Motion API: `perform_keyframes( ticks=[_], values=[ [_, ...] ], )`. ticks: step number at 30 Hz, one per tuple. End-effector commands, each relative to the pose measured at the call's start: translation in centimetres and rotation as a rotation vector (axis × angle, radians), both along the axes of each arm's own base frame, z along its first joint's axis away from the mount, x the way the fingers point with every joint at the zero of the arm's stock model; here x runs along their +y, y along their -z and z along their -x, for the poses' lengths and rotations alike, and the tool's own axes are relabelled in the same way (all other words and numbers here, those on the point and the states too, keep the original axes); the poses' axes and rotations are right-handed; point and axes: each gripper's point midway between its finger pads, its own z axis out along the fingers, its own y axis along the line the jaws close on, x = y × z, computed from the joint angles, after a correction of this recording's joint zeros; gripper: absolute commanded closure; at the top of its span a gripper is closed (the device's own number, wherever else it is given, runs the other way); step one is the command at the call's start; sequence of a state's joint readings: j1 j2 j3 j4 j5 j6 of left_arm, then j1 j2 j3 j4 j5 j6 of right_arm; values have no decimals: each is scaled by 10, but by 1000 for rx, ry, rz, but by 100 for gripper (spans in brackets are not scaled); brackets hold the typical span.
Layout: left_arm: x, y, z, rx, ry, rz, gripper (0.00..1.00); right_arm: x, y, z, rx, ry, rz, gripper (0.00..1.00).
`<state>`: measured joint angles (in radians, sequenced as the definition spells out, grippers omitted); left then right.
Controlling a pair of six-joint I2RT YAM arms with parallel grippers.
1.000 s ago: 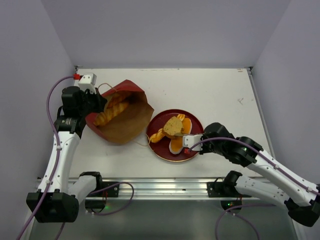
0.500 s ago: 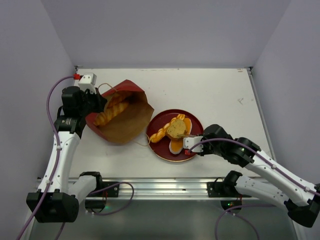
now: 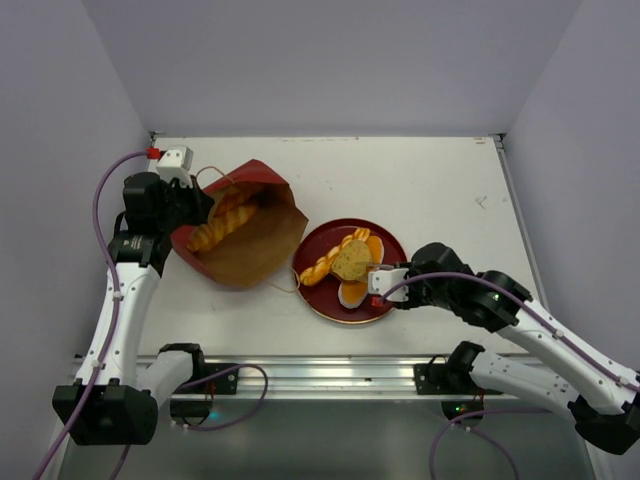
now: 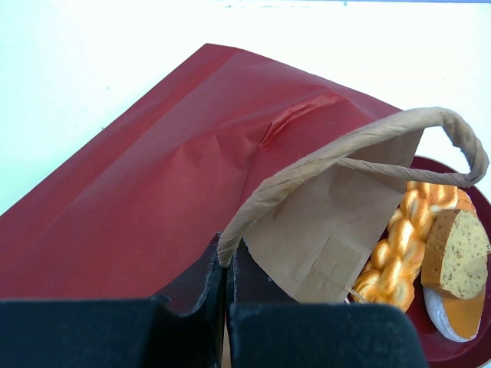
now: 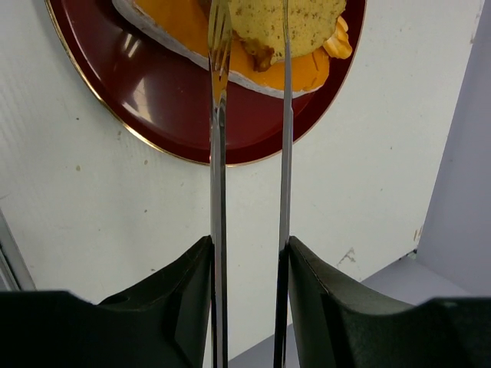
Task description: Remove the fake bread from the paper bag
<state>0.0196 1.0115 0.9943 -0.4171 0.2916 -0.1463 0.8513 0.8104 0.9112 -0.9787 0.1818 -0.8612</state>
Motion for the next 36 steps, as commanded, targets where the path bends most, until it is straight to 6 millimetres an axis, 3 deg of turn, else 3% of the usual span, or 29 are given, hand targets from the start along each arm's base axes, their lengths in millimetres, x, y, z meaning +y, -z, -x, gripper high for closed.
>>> perform_keyframes(
  ticks=[1,7,12,20,23,24,27,28,29,31,32,36],
  values=[
    [1,-19,-1,-40,4,-3,100,6,-20,3,-9,-5,-71,56],
    [-2,-18,1,-36,43,-25,100,18,-38,8,20,-43,-127,58],
    [-4,-19,4,-44,65,-30,100,37,-68,8,35,-99,-185,59],
    [-8,-25,11,-53,83,-21,100,109,-106,-8,24,-221,-284,60],
    [-11,-24,14,-49,95,-4,100,143,-91,-13,1,-282,-233,61],
    [-12,-24,14,-49,96,5,100,159,-87,-26,-33,-274,-224,61],
    [-15,-25,17,-51,105,16,100,198,-93,-41,-94,-295,-270,62],
    [-14,-24,17,-50,103,16,100,211,-83,-49,-100,-284,-247,61],
    [-15,-24,17,-49,103,17,100,227,-93,-59,-151,-276,-291,62],
    [-13,-22,18,-46,95,17,100,245,-83,-78,-193,-247,-277,62],
    [-13,-20,19,-39,92,19,100,258,-89,-87,-229,-241,-310,63],
    [-13,-12,22,-27,81,30,100,289,-67,-101,-223,-256,-291,63]
  ],
)
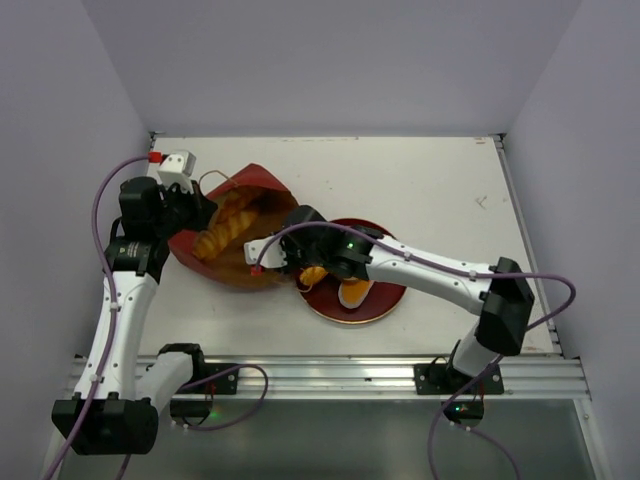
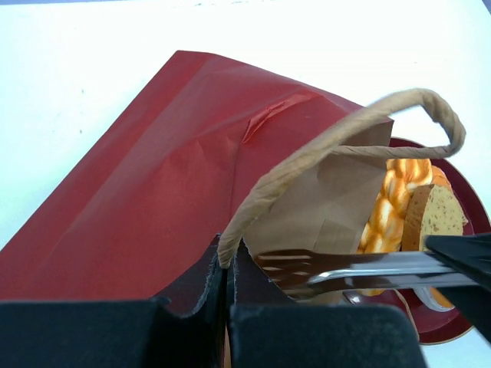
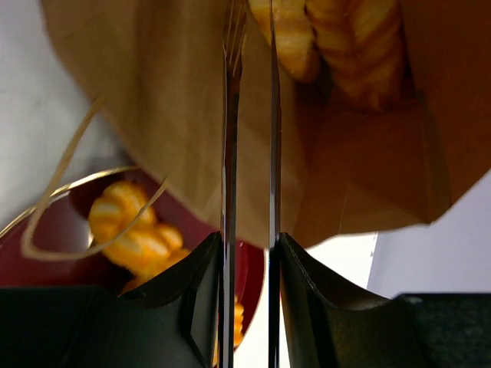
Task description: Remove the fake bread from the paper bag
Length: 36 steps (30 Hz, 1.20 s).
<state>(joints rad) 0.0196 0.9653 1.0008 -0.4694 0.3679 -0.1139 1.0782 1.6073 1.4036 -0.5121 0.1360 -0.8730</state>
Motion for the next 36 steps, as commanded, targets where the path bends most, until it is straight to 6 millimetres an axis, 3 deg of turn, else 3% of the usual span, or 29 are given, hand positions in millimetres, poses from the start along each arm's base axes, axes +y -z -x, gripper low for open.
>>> perform_keyframes(
  ticks=[1,7,16,23,36],
  values=[
    [0,-2,6,-8,-9,25,100,44,-32,-25,-124,1,-139,63],
    [5,7,10,8,-46,17,100,75,-1,-33,-181,-25,-135,63],
    [8,6,13,8,-73,24,100,99,8,-27,-205,-56,-169,62],
    [7,9,14,12,-71,28,100,106,24,-11,-197,-91,-131,61],
    [6,11,15,12,-57,23,100,103,30,9,-164,-97,-114,58]
  ],
)
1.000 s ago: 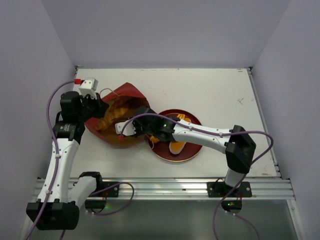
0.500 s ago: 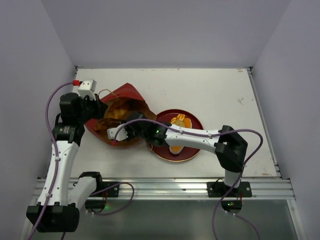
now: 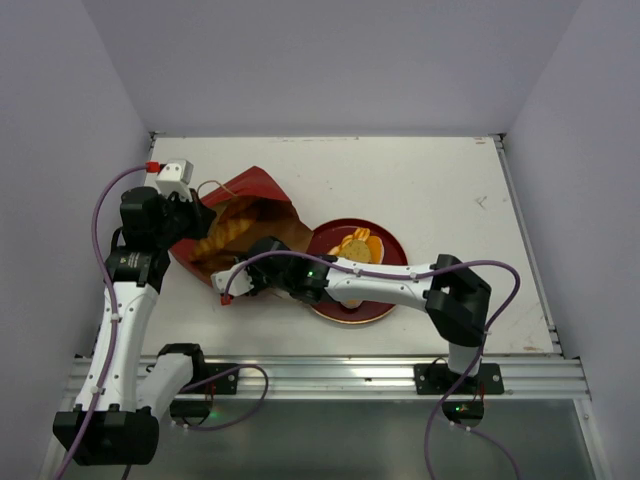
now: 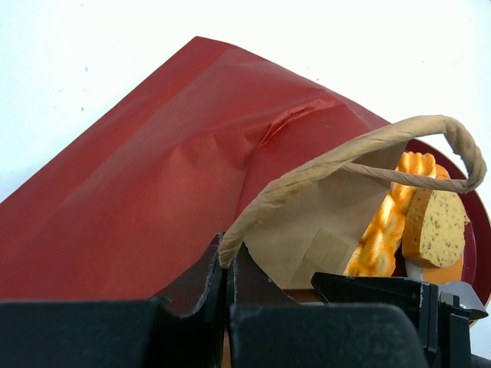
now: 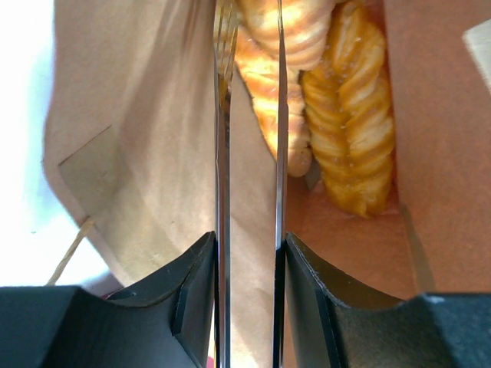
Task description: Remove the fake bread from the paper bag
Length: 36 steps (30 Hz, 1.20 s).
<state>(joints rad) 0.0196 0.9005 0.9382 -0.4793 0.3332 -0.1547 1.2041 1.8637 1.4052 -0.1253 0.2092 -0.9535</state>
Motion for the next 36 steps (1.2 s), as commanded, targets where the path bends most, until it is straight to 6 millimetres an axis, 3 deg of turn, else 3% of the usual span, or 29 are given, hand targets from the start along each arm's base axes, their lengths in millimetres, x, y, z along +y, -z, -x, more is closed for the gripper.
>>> perform_keyframes(
  ticks=[1,10,14,30,36],
  values=[
    [2,0,2,-8,-8,3,100,3,-17,5,-13,16,-54,58],
    [0,2,5,-8,1,9,100,14,-17,-4,-52,76,-73,56],
    [0,0,6,-13,0,10,100,12,-13,-15,-96,138,-73,55],
    [0,3,7,-11,16,-5,100,8,-10,-25,-125,204,-111,54],
    [-2,2,8,-12,28,-2,100,8,5,-26,-120,202,-66,54]
  ],
)
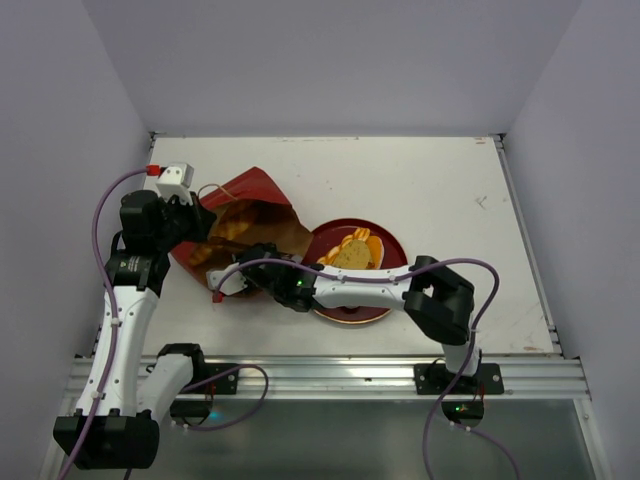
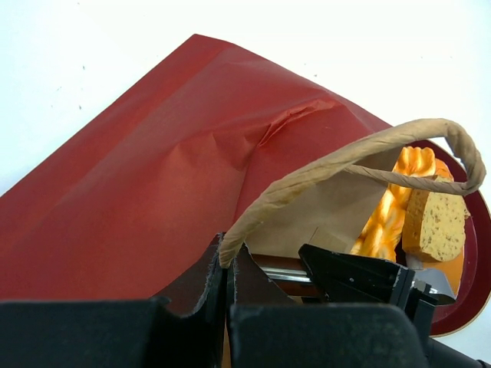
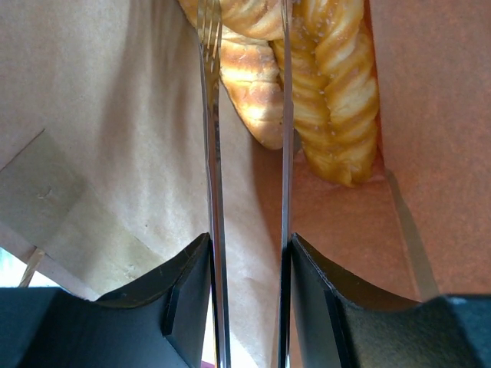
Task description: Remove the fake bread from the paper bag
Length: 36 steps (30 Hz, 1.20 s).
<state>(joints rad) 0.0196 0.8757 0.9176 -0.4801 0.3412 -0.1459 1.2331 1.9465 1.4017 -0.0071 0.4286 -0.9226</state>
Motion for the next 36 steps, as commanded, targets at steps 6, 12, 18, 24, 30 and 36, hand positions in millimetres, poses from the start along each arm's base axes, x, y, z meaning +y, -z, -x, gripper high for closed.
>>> perform_keyframes(
  ticks=[6,12,18,24,30,36],
  values=[
    [-2,-1,4,-9,23,-2,100,4,-3,-4,4,25,-44,54],
    [1,6,5,2,18,-18,100,-4,-12,3,16,0,-50,54],
    [-1,5,7,-7,32,-18,100,-7,-17,2,3,0,-45,54],
    [-2,5,9,-10,37,-21,100,-15,-12,-7,7,23,-14,54],
    [-2,3,10,-16,41,-24,100,-18,-13,-12,10,23,-11,54],
    [-3,3,10,-16,49,-18,100,-16,-15,-15,-16,14,-2,53]
  ],
)
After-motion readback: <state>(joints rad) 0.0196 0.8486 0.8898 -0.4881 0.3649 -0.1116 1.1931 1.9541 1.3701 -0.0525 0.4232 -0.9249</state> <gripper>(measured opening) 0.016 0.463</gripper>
